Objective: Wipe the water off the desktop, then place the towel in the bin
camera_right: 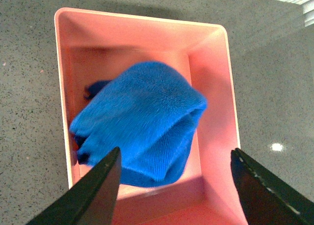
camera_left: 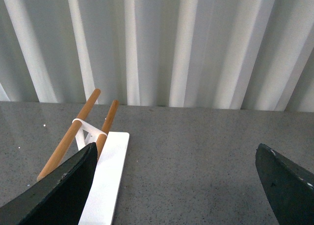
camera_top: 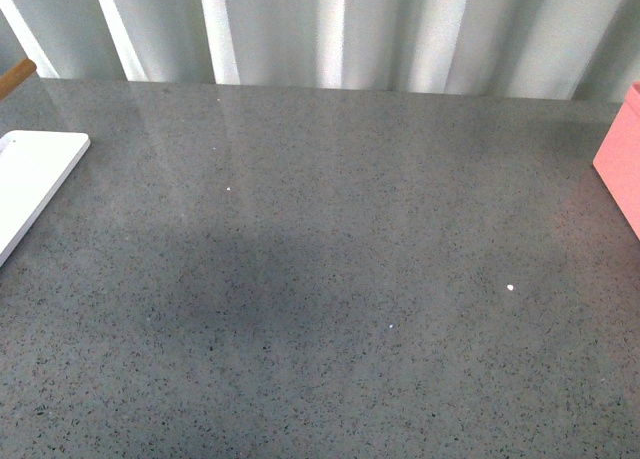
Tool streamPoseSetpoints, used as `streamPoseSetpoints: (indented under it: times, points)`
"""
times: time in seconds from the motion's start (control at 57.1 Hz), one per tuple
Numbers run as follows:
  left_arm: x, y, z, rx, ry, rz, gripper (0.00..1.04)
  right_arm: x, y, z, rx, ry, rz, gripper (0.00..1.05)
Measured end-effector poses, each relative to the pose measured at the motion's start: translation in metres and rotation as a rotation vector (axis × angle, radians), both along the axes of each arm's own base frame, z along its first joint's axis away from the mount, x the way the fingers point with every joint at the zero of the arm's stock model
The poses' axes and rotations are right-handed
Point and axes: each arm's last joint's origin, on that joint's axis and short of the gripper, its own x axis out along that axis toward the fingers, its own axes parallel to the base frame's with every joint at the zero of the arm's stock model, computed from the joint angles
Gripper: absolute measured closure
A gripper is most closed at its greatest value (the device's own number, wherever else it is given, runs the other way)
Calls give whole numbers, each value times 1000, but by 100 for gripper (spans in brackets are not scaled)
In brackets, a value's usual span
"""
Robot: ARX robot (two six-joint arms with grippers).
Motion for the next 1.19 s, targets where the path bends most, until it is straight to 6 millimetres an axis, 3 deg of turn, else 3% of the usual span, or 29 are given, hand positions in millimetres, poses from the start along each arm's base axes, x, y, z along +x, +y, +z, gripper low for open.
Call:
streamPoseSetpoints:
  times: [0.123,0.263,0.368,0.456,0.596,0.789,0.999,1.192]
  points:
    - [0,0,0,0,0,0,7,0,0,0,0,-1,-1,6]
    - [0,0,0,0,0,0,7,0,0,0,0,-2,0,7]
    - [0,0,0,0,0,5,7,-11,4,-16,271,-486,200,26]
    - [0,0,0,0,0,0,7,-38,15,-27,287,-791,333,43]
    - [0,0,0,0,0,0,7,-68,24,-33,260,-937,369,65]
    - [0,0,0,0,0,0,7,-110,35,-62,270,-914,360,102]
    - [0,0,0,0,0,0,7,-144,50,-77,272,-920,364,102]
    - [0,0,0,0,0,0,7,-167,51,-87,276,-918,362,102]
